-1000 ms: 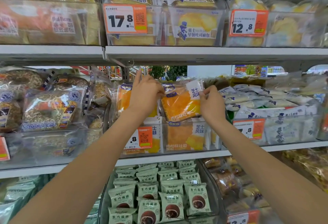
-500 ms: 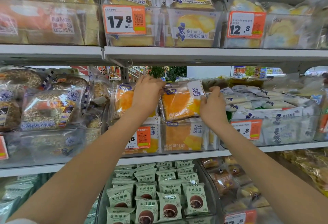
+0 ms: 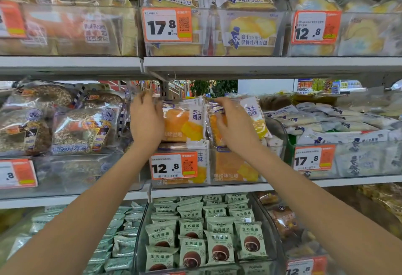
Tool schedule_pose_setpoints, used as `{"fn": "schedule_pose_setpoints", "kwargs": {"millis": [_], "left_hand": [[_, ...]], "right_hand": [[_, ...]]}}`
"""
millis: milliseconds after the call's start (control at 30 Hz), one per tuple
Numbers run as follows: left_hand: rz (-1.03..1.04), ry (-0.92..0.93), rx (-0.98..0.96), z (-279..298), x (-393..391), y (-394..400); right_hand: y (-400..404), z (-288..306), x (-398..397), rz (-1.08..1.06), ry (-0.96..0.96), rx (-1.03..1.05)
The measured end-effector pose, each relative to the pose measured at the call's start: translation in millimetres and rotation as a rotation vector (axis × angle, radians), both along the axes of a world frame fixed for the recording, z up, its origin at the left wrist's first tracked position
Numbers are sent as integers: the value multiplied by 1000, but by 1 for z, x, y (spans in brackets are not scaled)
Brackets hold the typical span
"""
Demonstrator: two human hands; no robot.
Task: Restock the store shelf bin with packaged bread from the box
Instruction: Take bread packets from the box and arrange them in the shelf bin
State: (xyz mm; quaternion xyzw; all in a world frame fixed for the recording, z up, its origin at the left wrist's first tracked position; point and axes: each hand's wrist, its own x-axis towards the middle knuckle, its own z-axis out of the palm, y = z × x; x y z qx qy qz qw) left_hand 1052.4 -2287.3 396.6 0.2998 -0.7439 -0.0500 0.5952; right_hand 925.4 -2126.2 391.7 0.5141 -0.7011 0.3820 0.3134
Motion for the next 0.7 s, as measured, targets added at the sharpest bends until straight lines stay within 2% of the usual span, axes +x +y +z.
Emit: {"fn": "schedule_pose_setpoints", "kwargs": {"millis": [100,233,300,467,600,700], "left_hand": [[-69,-17,42,3,12,-8],[-118,29,139,16,15,-1],[-171,114,168,19,14,6],[-311,360,340,16,13,13],[-401,386,465,5,14,7],[-449,350,480,2,14,3]], "right_hand": [[-18,-3,-8,-145,95,157],[-18,-4,-28,-297,148,163],[-16,3,-34,-347,176,175],[-20,13,-40,-305,187,147],[-16,19,-45,-305,68,-78],[-12,22,-48,-282,-21,-48]]}}
